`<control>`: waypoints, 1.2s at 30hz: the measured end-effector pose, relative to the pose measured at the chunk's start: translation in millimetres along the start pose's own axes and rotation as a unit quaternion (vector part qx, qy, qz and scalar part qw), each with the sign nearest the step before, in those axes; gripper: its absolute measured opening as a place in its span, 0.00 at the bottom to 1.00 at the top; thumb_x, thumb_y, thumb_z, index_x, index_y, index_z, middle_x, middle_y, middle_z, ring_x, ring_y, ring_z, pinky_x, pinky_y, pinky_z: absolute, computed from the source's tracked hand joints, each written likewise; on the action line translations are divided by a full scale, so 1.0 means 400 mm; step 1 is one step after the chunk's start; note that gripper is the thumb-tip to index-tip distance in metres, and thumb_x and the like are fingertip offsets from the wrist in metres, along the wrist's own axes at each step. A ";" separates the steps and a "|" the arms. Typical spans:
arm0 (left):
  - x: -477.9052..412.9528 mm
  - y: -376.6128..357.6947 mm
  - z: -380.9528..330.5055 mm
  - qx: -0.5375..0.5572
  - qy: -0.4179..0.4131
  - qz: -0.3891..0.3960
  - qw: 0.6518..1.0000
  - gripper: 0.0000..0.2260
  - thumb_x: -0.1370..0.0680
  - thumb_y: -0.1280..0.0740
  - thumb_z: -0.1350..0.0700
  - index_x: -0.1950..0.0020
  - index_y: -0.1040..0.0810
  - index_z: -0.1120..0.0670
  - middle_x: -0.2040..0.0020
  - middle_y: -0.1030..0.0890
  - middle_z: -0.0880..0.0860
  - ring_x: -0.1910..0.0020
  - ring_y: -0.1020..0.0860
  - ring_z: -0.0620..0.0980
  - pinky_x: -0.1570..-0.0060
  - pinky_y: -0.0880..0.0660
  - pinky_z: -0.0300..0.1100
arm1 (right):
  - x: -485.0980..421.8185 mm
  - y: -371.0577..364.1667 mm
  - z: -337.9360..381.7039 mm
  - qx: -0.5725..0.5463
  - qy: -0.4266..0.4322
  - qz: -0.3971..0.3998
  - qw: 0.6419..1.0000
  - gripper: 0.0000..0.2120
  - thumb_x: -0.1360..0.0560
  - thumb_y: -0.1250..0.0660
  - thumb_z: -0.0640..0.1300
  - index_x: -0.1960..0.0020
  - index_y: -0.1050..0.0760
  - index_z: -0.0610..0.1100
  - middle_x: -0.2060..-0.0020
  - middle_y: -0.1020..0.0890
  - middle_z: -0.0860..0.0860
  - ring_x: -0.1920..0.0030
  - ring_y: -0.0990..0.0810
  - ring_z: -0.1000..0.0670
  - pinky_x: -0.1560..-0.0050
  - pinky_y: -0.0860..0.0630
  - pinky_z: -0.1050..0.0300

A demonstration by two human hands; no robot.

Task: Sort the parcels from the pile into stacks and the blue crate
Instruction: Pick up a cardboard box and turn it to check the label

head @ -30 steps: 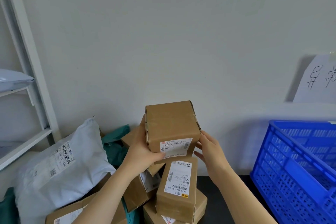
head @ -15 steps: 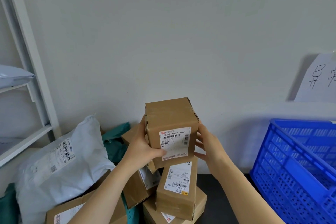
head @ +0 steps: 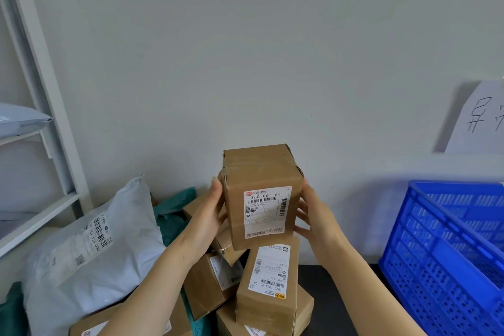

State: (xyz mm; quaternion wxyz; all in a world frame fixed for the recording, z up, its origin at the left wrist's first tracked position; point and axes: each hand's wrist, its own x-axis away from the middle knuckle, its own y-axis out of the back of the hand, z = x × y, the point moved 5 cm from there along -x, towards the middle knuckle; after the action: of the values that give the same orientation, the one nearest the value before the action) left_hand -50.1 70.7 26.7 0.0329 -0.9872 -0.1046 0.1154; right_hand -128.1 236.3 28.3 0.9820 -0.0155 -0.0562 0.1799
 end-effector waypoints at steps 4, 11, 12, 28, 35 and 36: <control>0.000 -0.008 -0.013 0.067 0.017 -0.023 0.997 0.33 0.29 0.53 0.32 0.28 0.34 0.43 0.35 0.22 0.48 0.34 0.26 0.48 0.38 0.28 0.45 | -0.004 -0.005 -0.007 -0.017 0.017 0.008 1.000 0.21 0.19 0.47 0.58 0.34 0.26 0.49 0.38 0.21 0.49 0.34 0.27 0.47 0.30 0.34 0.43; 0.000 -0.015 -0.007 0.117 0.081 -0.033 0.989 0.27 0.28 0.52 0.33 0.35 0.28 0.40 0.41 0.18 0.49 0.40 0.22 0.49 0.41 0.25 0.50 | 0.001 -0.011 -0.015 -0.027 0.010 0.021 0.999 0.20 0.20 0.47 0.61 0.32 0.31 0.55 0.33 0.26 0.51 0.29 0.33 0.48 0.30 0.36 0.43; 0.002 -0.016 -0.006 0.123 0.088 -0.030 0.988 0.24 0.26 0.53 0.33 0.38 0.27 0.40 0.44 0.17 0.48 0.42 0.21 0.49 0.42 0.25 0.49 | 0.003 -0.010 -0.014 -0.024 0.004 0.023 0.999 0.21 0.21 0.47 0.62 0.31 0.32 0.57 0.31 0.27 0.51 0.28 0.34 0.46 0.32 0.35 0.42; 0.018 -0.010 -0.001 0.106 0.050 -0.066 0.991 0.23 0.27 0.48 0.36 0.39 0.24 0.41 0.44 0.18 0.47 0.45 0.20 0.45 0.51 0.24 0.42 | 0.016 -0.011 -0.010 -0.110 -0.082 0.065 0.988 0.23 0.26 0.39 0.66 0.38 0.26 0.55 0.42 0.22 0.45 0.46 0.19 0.43 0.52 0.19 0.44; 0.021 -0.017 -0.004 0.108 0.027 -0.094 0.989 0.22 0.28 0.47 0.37 0.44 0.22 0.46 0.51 0.17 0.46 0.51 0.19 0.46 0.55 0.23 0.44 | 0.011 -0.004 -0.010 -0.091 -0.106 0.042 0.989 0.35 0.41 0.35 0.73 0.42 0.26 0.54 0.45 0.23 0.44 0.48 0.21 0.44 0.54 0.21 0.49; 0.021 -0.017 -0.007 0.100 0.019 -0.093 0.990 0.22 0.27 0.47 0.38 0.45 0.22 0.47 0.53 0.16 0.42 0.53 0.18 0.44 0.55 0.24 0.43 | 0.011 -0.002 -0.009 -0.091 -0.109 0.039 0.989 0.34 0.38 0.36 0.73 0.40 0.26 0.52 0.49 0.24 0.45 0.53 0.22 0.46 0.59 0.23 0.52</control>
State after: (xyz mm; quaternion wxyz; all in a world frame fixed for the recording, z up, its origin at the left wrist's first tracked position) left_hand -42.8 79.0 28.1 0.1439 -0.9670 -0.1833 0.1034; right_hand -123.2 237.2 25.2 0.9566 -0.0871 -0.1788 0.2130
